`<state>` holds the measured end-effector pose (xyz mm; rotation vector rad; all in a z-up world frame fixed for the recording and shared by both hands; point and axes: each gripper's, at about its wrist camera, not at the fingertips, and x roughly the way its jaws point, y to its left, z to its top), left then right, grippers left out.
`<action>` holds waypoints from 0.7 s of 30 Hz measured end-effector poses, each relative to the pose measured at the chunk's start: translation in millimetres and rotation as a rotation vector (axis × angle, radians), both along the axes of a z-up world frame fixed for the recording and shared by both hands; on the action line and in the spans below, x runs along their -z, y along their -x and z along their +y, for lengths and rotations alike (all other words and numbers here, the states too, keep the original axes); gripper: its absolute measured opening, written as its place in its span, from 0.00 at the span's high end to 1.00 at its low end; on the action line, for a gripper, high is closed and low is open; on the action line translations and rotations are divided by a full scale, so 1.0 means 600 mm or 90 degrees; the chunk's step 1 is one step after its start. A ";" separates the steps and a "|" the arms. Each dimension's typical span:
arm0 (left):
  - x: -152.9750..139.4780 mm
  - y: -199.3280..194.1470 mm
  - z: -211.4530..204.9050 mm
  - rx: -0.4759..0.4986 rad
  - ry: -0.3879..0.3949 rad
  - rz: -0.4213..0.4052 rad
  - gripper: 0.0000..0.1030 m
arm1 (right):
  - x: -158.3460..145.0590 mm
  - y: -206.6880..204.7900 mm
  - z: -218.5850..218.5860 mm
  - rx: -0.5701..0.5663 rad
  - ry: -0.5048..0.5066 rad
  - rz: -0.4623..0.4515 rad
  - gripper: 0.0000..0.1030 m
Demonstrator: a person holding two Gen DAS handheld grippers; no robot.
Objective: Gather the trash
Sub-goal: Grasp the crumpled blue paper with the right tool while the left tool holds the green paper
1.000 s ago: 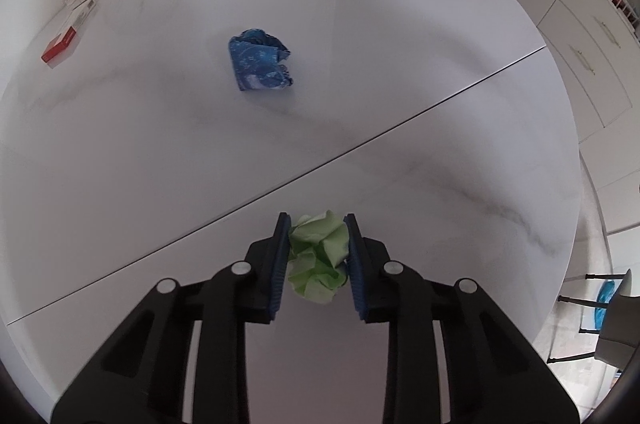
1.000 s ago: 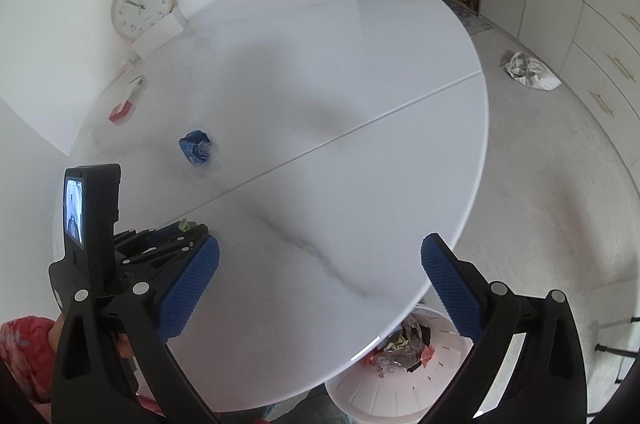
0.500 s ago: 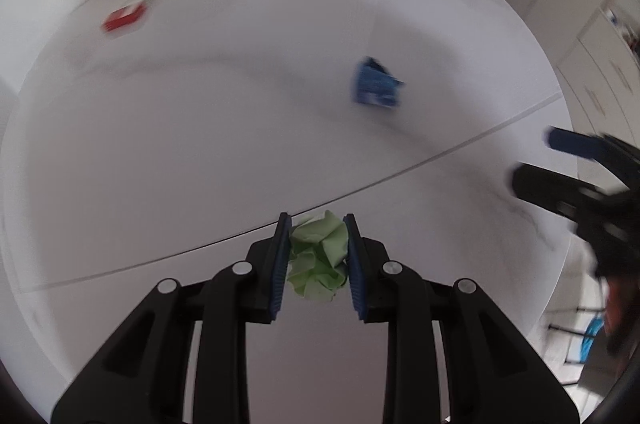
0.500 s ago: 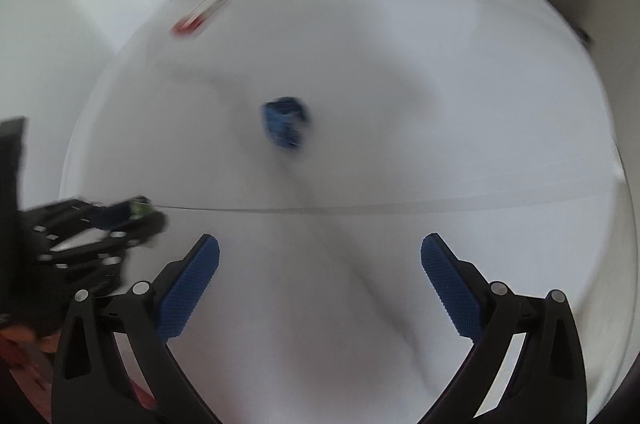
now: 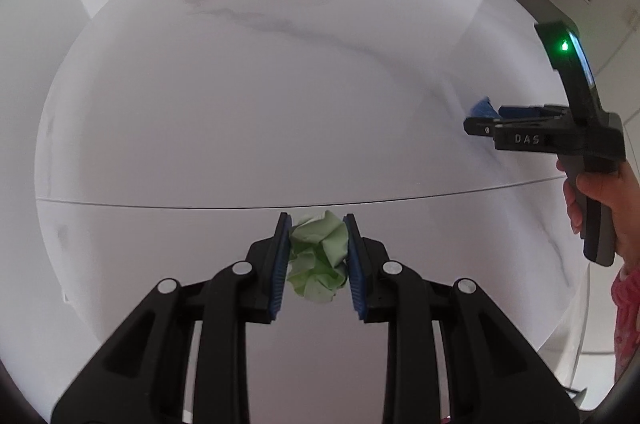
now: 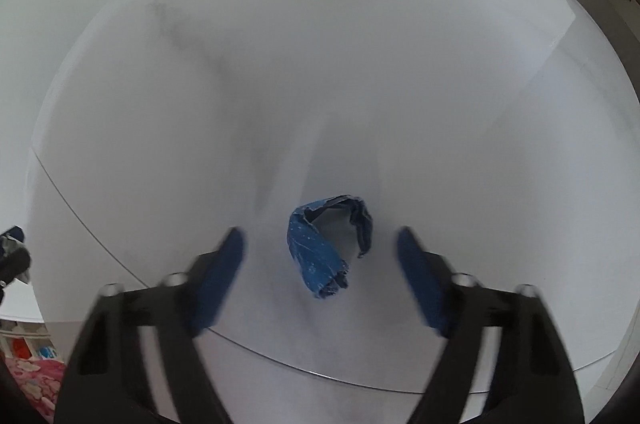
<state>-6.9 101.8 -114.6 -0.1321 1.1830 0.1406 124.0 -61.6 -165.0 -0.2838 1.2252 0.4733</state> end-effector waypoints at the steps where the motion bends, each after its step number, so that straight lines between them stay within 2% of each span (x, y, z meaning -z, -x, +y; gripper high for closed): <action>1: -0.002 0.002 0.002 -0.004 0.001 -0.001 0.75 | 0.000 0.004 0.003 -0.004 0.014 -0.012 0.39; 5: -0.006 0.001 0.000 0.008 0.001 -0.004 0.75 | -0.004 0.016 0.002 -0.014 0.026 -0.019 0.70; 9: -0.015 -0.006 -0.034 0.056 0.000 -0.011 0.75 | -0.019 0.034 -0.028 0.021 -0.002 -0.022 0.70; 13: -0.028 -0.012 -0.084 0.127 0.000 -0.021 0.75 | -0.057 0.090 -0.090 0.096 -0.059 -0.039 0.70; 18: -0.045 -0.012 -0.193 0.275 0.018 -0.031 0.75 | -0.115 0.234 -0.208 0.242 -0.138 -0.078 0.70; 21: -0.048 0.003 -0.275 0.377 0.034 -0.033 0.75 | -0.129 0.342 -0.275 0.342 -0.150 -0.093 0.70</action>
